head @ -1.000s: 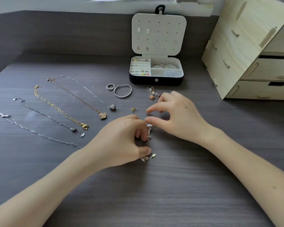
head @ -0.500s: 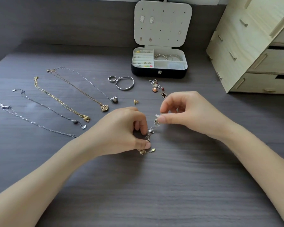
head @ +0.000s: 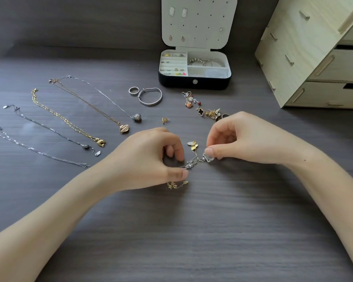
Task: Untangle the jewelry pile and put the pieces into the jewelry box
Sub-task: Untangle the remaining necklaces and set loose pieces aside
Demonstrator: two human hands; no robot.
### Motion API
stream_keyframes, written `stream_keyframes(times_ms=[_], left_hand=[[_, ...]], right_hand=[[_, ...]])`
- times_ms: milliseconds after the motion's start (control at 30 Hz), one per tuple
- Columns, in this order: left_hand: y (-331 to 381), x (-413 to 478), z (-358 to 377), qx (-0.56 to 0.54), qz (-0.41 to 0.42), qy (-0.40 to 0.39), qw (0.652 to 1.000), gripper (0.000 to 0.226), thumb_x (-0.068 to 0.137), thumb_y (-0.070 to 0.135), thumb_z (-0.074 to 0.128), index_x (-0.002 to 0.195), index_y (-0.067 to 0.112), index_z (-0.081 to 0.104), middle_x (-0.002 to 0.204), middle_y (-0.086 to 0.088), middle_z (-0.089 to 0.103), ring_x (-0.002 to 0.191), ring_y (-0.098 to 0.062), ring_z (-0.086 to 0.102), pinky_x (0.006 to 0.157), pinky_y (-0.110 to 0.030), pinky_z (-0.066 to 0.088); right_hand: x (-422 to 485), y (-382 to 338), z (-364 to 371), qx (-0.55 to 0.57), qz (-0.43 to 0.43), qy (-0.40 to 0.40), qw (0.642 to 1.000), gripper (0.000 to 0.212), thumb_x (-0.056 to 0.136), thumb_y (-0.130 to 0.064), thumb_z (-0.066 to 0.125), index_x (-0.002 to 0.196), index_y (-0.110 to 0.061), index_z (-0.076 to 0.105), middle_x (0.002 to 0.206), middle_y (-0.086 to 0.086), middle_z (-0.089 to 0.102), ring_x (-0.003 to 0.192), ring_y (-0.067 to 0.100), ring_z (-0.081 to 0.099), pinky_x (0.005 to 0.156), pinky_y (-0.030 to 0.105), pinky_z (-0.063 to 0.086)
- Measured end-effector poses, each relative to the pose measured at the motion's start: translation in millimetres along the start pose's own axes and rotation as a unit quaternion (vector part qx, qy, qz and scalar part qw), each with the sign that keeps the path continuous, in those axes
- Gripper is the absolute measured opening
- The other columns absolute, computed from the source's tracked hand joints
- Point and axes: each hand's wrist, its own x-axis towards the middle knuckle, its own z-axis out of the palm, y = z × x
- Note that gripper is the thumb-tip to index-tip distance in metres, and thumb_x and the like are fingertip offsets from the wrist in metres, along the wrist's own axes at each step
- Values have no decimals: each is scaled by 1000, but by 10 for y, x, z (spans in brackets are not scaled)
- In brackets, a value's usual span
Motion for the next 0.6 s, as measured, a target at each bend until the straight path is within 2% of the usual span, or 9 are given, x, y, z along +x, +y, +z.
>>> stream_keyframes(times_ms=[100, 200, 367, 600], left_hand=[[13, 37, 59, -15, -5, 41, 999, 8, 73, 36, 71, 73, 29, 66, 79, 10, 54, 73, -2, 49, 65, -20, 39], [41, 75, 125, -6, 1, 73, 997, 6, 73, 32, 70, 71, 27, 67, 76, 10, 53, 69, -1, 48, 65, -21, 39], [80, 81, 184, 24, 26, 73, 997, 13, 70, 31, 75, 76, 28, 64, 76, 13, 50, 70, 0, 47, 65, -15, 36], [-7, 17, 152, 13, 38, 73, 997, 13, 71, 19, 75, 74, 23, 63, 77, 11, 53, 78, -8, 49, 66, -13, 37]], right_hand=[[-21, -14, -14, -52, 6, -4, 999, 12, 77, -32, 74, 73, -23, 68, 64, -7, 68, 56, 1, 57, 58, 22, 45], [-31, -25, -21, -78, 1, 11, 997, 12, 75, -35, 74, 75, -25, 68, 65, -8, 66, 56, 1, 53, 58, 26, 45], [-48, -31, 15, -118, -24, -15, 993, 19, 70, -40, 76, 80, -30, 63, 69, -12, 59, 64, 1, 51, 57, 19, 39], [-43, -29, 2, -163, -45, -14, 985, 14, 75, -37, 69, 76, -34, 55, 77, -16, 55, 75, -3, 49, 66, 12, 38]])
